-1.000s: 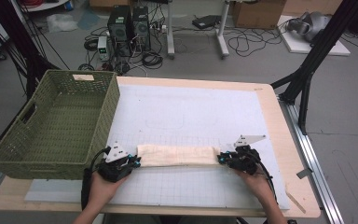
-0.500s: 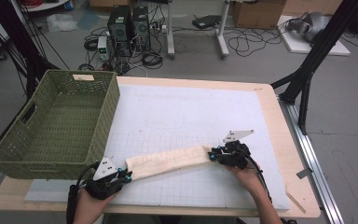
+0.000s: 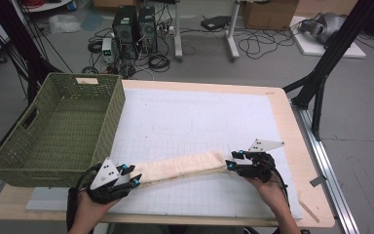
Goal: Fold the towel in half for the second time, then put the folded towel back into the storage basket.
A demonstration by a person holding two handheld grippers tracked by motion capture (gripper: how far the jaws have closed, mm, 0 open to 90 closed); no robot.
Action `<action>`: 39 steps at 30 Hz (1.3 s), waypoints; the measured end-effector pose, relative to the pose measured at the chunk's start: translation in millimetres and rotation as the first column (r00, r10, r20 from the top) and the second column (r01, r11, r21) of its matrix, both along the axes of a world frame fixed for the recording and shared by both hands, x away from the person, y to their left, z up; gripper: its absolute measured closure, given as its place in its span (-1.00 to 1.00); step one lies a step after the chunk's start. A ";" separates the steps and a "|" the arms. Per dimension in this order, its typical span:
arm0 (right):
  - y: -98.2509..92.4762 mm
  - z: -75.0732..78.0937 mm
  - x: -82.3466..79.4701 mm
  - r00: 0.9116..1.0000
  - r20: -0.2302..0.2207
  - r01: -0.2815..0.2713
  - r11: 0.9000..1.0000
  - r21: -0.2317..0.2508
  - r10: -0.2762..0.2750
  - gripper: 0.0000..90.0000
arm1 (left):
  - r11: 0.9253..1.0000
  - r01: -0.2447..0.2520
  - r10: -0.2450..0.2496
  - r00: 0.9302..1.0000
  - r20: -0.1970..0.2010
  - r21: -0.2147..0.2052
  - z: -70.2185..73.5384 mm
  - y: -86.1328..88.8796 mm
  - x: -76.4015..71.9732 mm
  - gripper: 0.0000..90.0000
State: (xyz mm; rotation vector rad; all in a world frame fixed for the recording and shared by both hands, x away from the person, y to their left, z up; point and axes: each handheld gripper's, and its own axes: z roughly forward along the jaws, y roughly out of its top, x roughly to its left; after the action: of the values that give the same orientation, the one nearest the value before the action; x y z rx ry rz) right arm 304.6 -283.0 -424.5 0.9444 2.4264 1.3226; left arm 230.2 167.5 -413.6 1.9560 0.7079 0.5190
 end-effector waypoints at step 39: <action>-15.0 7.6 -20.3 0.998 0.069 -0.004 0.999 0.036 0.002 -0.08 | 0.931 0.351 -0.327 0.925 -0.194 0.105 -17.3 -108.9 97.5 -0.08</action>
State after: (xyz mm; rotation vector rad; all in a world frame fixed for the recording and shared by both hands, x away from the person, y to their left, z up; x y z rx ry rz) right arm 284.4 -298.0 -416.9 0.8893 2.3613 1.3803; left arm 327.7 58.6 -430.9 2.2158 0.4303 0.1896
